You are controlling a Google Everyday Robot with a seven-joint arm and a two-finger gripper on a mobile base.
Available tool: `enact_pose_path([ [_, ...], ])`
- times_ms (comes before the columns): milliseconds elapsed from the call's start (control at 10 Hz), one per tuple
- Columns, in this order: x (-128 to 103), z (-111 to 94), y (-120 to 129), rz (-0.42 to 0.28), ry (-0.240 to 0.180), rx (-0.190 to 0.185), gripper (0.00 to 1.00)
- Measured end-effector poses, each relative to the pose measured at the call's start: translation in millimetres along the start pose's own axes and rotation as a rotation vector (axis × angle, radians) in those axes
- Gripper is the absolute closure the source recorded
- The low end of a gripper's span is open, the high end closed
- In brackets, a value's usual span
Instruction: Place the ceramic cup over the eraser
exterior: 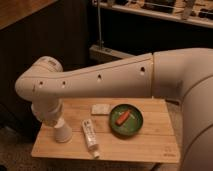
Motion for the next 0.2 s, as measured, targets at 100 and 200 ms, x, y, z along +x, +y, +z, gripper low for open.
enact_pose_path([
  [100, 3.7, 1.2, -2.6, 0.006, 0.001, 0.001, 0.99],
  [200, 6.7, 3.3, -7.0, 0.012, 0.001, 0.001, 0.95],
])
